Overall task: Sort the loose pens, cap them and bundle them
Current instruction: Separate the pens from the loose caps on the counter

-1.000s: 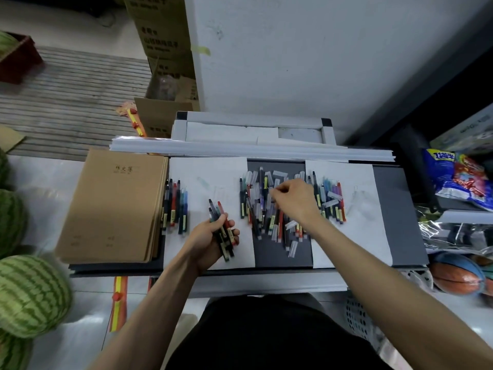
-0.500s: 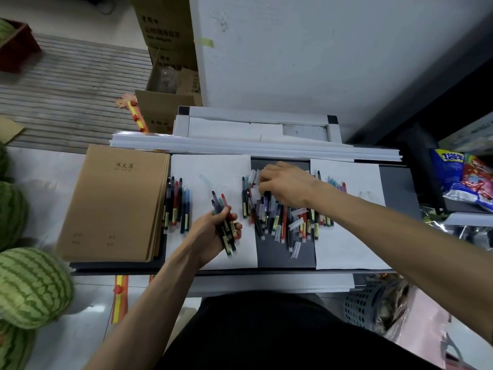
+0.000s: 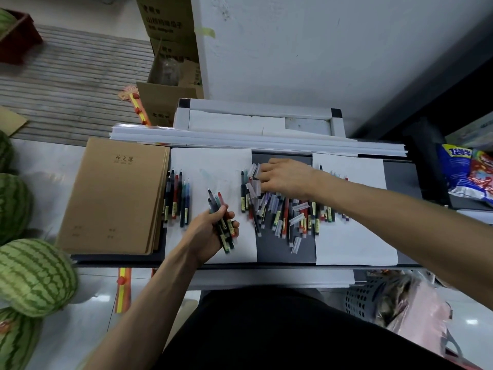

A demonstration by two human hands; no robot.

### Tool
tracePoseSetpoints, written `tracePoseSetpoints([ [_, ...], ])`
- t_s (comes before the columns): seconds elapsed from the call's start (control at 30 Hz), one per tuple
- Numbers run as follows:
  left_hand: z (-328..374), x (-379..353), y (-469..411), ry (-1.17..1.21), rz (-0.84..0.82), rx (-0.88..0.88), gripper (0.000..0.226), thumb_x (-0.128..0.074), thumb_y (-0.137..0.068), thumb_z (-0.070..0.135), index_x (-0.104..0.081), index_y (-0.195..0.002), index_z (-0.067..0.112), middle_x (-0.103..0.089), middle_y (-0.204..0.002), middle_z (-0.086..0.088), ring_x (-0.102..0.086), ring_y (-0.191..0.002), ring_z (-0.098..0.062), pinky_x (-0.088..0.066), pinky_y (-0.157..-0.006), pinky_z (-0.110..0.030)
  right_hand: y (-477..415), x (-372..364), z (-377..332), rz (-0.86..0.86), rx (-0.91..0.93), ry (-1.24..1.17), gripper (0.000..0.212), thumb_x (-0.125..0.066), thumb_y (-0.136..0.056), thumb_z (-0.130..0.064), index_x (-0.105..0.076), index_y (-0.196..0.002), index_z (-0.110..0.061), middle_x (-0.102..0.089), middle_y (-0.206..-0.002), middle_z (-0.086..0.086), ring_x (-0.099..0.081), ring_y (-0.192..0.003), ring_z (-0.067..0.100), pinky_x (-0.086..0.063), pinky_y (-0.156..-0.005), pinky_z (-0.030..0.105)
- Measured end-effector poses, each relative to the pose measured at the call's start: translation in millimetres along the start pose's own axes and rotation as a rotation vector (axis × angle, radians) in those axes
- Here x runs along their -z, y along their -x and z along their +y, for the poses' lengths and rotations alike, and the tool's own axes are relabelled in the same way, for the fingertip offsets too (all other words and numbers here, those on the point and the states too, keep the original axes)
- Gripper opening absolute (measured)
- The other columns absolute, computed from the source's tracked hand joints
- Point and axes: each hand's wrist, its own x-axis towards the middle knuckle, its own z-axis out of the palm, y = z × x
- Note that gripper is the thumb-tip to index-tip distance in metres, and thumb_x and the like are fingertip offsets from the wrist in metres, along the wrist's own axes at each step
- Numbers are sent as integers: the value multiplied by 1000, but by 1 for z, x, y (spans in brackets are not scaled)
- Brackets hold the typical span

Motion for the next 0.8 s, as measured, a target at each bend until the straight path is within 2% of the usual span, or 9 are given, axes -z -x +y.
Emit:
tracePoseSetpoints([
  [0.17, -4, 5, 1, 13, 4, 1, 11, -44, -111, 13, -53, -107, 9, -59, -88, -9, -61, -74, -24, -49, -75, -39, 11, -1, 3, 146, -106, -42, 35, -63, -90, 3, -67, -122, -12, -67, -123, 5, -54, -119, 27, -44, -104, 39],
  [0.27, -5, 5, 0, 19, 10, 3, 11, -44, -110, 13, -54, -108, 9, -60, -86, -8, -62, -73, -24, -49, -74, -39, 22, 7, 0, 215, -281, -231, 50, -57, -86, 12, -61, -132, -7, -62, -128, 12, -54, -119, 32, -47, -100, 41],
  [0.33, -6, 4, -1, 23, 19, 11, 11, -45, -110, 13, -55, -107, 9, -61, -85, -8, -62, -72, -24, -50, -74, -39, 28, 11, -9, 238, -431, -446, 56, -55, -83, 15, -56, -135, -6, -59, -128, 12, -57, -111, 30, -51, -94, 41],
  [0.4, -6, 3, -3, 17, 22, 15, 11, -46, -110, 13, -56, -109, 9, -62, -84, -8, -63, -72, -24, -51, -74, -39, 27, 14, -23, 240, -616, -711, 39, -50, -87, 12, -56, -121, -5, -61, -116, 13, -60, -93, 27, -52, -76, 39],
  [0.47, -5, 2, -4, -1, 21, 8, 10, -46, -110, 14, -55, -111, 8, -63, -85, -8, -64, -74, -24, -52, -74, -39, 21, 16, -36, 210, -780, -980, 17, -43, -95, 4, -53, -103, -6, -63, -94, 13, -57, -73, 23, -44, -56, 35],
  [0.57, -4, 1, -4, -34, 29, -10, 11, -47, -110, 15, -56, -110, 9, -64, -85, -8, -65, -74, -24, -53, -74, -40, 9, 10, -56, 140, -873, -1179, 20, -39, -100, -13, -48, -82, -13, -54, -74, 2, -45, -58, 16, -38, -48, 28],
  [0.67, -4, 1, -3, -64, 43, -27, 13, -46, -110, 16, -58, -109, 9, -65, -83, -7, -66, -72, -24, -54, -73, -40, -5, 0, -78, 106, -922, -1153, 24, -46, -96, -34, -55, -82, -16, -61, -75, 0, -56, -62, 16, -52, -58, 30],
  [0.73, -4, 0, -1, -88, 43, -39, 13, -47, -110, 17, -58, -109, 10, -65, -82, -6, -66, -71, -24, -54, -72, -40, -15, -6, -89, 113, -993, -979, 23, -53, -87, -42, -58, -82, -20, -65, -77, 1, -63, -71, 22, -57, -68, 36],
  [0.8, -4, -1, 1, -100, 49, -41, 13, -47, -110, 16, -58, -110, 9, -65, -82, -6, -65, -70, -24, -52, -71, -40, -25, -11, -97, 111, -1037, -821, 26, -58, -85, -46, -59, -81, -20, -60, -70, -2, -63, -69, 24, -56, -65, 35],
])
